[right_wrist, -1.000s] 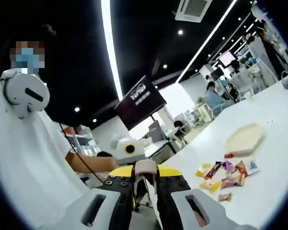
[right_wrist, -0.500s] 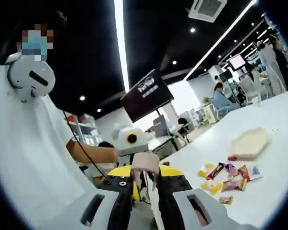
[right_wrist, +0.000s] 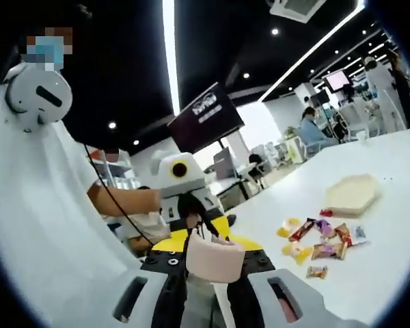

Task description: Place the target food into the container with the food tongs after gripping and lifting it, then release it inside without dropping or visibly crushing the food.

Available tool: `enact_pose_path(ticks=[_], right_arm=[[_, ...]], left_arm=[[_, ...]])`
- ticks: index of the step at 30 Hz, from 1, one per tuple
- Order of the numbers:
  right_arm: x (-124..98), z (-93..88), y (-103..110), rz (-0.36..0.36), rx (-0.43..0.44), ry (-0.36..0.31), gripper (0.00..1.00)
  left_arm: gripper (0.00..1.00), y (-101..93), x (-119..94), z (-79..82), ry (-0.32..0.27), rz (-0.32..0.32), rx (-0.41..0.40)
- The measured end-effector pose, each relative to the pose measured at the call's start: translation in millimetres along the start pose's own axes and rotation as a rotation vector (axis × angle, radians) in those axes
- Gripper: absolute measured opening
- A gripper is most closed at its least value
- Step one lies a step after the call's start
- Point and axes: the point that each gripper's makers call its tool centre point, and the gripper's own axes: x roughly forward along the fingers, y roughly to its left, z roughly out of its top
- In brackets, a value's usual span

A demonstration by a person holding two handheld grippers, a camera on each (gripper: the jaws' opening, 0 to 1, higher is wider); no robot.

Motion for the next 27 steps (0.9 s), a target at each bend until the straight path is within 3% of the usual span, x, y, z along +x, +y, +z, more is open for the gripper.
enact_pose_path(ticks=[3, 7, 11, 16, 19, 22, 24, 27], right_arm=[[0.8, -0.8, 2.0, 0.008, -0.01, 0.015, 0.2], [2.5, -4.3, 5.0, 0.017, -0.024, 0.036, 0.2], [0.0, -5.8, 3.4, 0.016, 0.023, 0.03, 0.2], [-2.9, -11.9, -2.2, -0.009, 0.079, 0.055, 0.2], [-4.2, -14.0, -1.5, -0.009, 0.021, 0.067, 0.19], [-4.3, -19.8, -2.8, -0.012, 0.014, 0.105, 0.21], [-5.7, -22.6, -6.1, -0.024, 0.017, 0.117, 0.21], [-11.1, -21.6, -8.0, -0.029, 0.005, 0.112, 0.21]], left_arm=[[0.18, -2.4, 3.0, 0.7, 0.004, -0.005, 0.008], [0.18, -6.5, 11.0, 4.9, -0.039, -0.021, -0.02], [0.18, -7.5, 16.0, 5.6, -0.04, -0.011, 0.001], [0.2, -3.6, 19.4, 4.1, -0.03, 0.045, 0.096], [0.23, -3.0, 21.1, 2.5, -0.034, 0.064, 0.123], [0.27, -3.7, 23.6, -6.0, -0.009, 0.051, 0.047], [0.28, 0.3, 21.7, -7.7, -0.005, 0.064, 0.067], [0.27, 1.6, 12.3, -7.0, -0.018, 0.058, 0.015]])
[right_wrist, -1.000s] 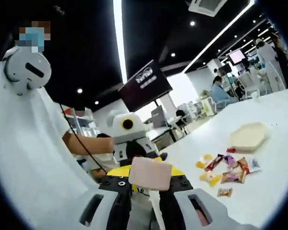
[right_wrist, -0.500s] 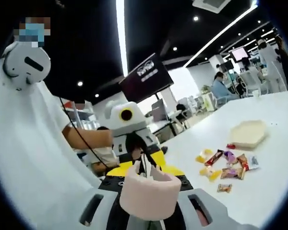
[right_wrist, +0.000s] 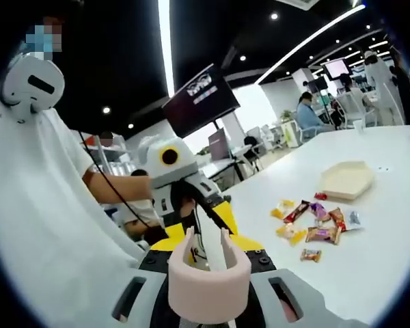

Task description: Place the target food into the container with the food tongs after gripping and lifting it, then release it inside without dropping or visibly crushing the food.

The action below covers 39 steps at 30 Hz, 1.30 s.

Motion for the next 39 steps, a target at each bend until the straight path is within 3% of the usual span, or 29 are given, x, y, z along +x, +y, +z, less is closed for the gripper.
enact_pose_path(ticks=[3, 9, 14, 16, 19, 25, 29, 32, 34, 39], right_arm=[[-0.7, -0.3, 0.4, -0.001, -0.011, 0.007, 0.21], [5.4, -9.6, 4.3, 0.014, -0.065, 0.07, 0.22], [8.0, -14.2, 9.4, 0.036, -0.096, 0.092, 0.21], [9.2, -22.3, 12.2, 0.047, -0.087, 0.131, 0.21], [9.1, -29.2, 12.0, 0.041, -0.098, 0.148, 0.2], [6.6, -32.1, 8.1, 0.043, -0.082, 0.147, 0.21], [4.9, -30.5, 5.1, 0.037, -0.066, 0.141, 0.21], [0.5, -14.4, 3.0, 0.035, 0.01, 0.048, 0.21], [-2.2, -9.1, 2.6, 0.041, 0.039, 0.015, 0.21], [-0.2, -7.3, 6.5, 0.048, 0.085, -0.034, 0.21]], left_arm=[[0.26, -0.1, -4.2, 0.9, -0.001, -0.018, -0.018], [0.31, -8.2, 4.3, -7.6, 0.072, -0.077, -0.046], [0.27, -16.4, 10.8, -22.0, 0.178, -0.13, -0.016], [0.25, -20.6, 12.7, -33.4, 0.262, -0.14, 0.01], [0.22, -19.3, 14.0, -35.9, 0.278, -0.131, 0.04], [0.21, -19.4, 13.8, -35.9, 0.269, -0.127, 0.039], [0.22, -16.3, 13.0, -30.2, 0.217, -0.11, 0.024], [0.23, -17.4, 16.2, -21.2, 0.113, -0.107, -0.074], [0.22, -17.8, 18.6, -18.0, 0.073, -0.092, -0.075], [0.21, -24.0, 24.0, -21.6, 0.072, -0.1, -0.115]])
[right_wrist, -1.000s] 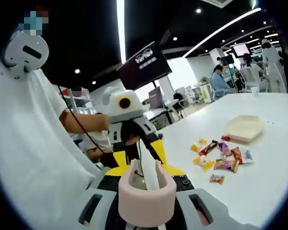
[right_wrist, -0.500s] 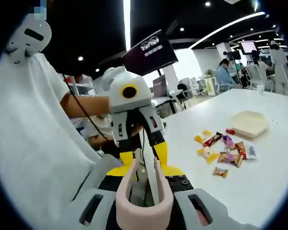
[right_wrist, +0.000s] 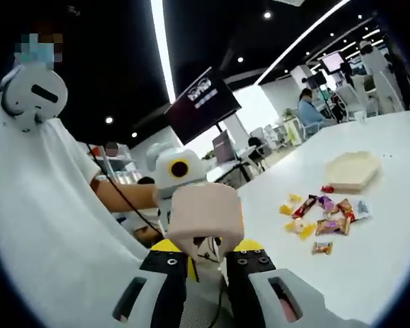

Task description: Place the target food into the container with the food tongs after gripping and lifting it, then release it inside without dropping or visibly crushing the food.

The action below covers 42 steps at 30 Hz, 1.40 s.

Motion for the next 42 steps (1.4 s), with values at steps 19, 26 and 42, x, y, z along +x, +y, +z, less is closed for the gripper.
enact_pose_path(ticks=[19, 26, 42], right_arm=[[-3.0, 2.4, -4.6, -0.021, 0.052, -0.058, 0.21], [-8.9, 2.7, -1.4, -0.028, 0.062, -0.069, 0.21], [-13.8, 7.5, -3.1, -0.055, 0.147, -0.116, 0.19]], left_arm=[[0.18, 1.9, -3.6, 25.4, -0.178, -0.001, -0.031], [0.19, 2.5, -9.2, 15.7, -0.157, 0.01, -0.025], [0.21, 2.9, -3.5, 3.3, -0.214, 0.011, -0.082]])
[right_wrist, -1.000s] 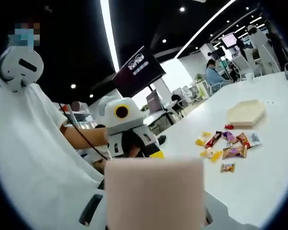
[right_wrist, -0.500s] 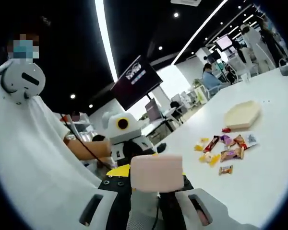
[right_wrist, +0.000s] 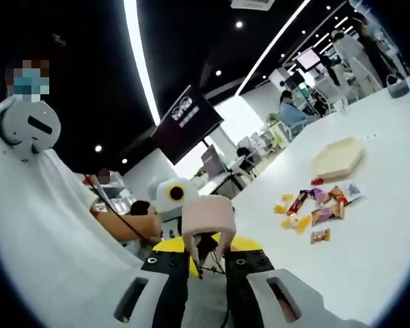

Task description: Place the target food into the container with the food tongs after gripping and lifting it, then release it inside without dropping or visibly crushing the food.

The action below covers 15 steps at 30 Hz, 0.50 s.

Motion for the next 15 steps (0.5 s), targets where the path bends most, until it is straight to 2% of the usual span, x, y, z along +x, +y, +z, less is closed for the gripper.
enact_pose_path(ticks=[3, 5, 6, 8, 9, 11, 13, 15], right_arm=[[1.2, 0.0, -0.9, -0.016, -0.027, 0.001, 0.19], [0.5, -3.2, -4.4, -0.037, -0.085, 0.025, 0.2], [0.1, -3.5, -7.5, -0.064, -0.097, 0.019, 0.2], [-1.0, -2.6, -9.7, -0.078, -0.114, 0.017, 0.18], [-5.3, -3.2, -16.9, -0.116, -0.113, 0.027, 0.18], [-9.3, -2.6, -20.7, -0.14, -0.119, 0.021, 0.16], [-14.4, -6.6, -26.8, -0.18, -0.069, 0.041, 0.14], [-13.9, -10.8, -18.7, -0.118, -0.066, 0.061, 0.13]], left_arm=[[0.22, 1.8, 2.9, -1.6, 0.014, 0.015, 0.017], [0.26, 4.9, 3.5, -5.5, 0.032, 0.03, 0.03], [0.27, 13.1, 2.1, -6.9, 0.032, 0.075, 0.044], [0.23, 16.8, -1.9, -10.0, 0.037, 0.095, 0.045], [0.23, 19.1, -5.4, -13.3, 0.049, 0.106, 0.039], [0.18, 19.3, -11.5, -15.8, 0.053, 0.107, 0.028], [0.15, 21.2, -18.7, -17.4, 0.056, 0.122, 0.023], [0.15, 22.8, -24.0, -16.8, 0.051, 0.133, 0.014]])
